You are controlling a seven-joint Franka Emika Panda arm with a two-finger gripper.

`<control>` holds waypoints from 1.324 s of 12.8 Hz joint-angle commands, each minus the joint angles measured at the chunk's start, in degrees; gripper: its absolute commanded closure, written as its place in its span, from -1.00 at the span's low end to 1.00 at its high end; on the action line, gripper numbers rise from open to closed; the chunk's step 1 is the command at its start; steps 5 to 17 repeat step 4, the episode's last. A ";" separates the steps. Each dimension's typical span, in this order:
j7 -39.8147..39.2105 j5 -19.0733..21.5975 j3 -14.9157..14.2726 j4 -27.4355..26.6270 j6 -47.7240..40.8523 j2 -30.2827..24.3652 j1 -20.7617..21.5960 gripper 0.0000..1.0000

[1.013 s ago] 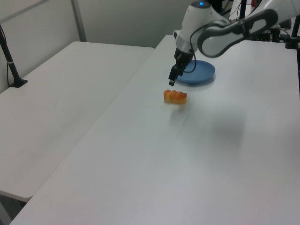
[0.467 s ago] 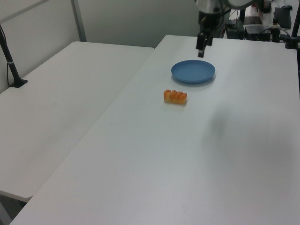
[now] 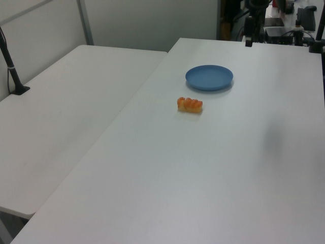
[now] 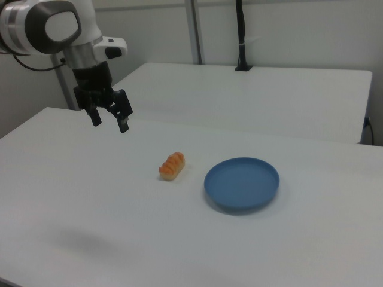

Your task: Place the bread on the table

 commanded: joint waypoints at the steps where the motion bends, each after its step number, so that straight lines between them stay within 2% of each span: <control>1: -1.12 0.79 -2.40 -2.56 -2.15 -3.16 1.42 -1.00; 17: -1.12 0.52 -2.31 -2.12 -1.98 -2.37 1.06 -1.00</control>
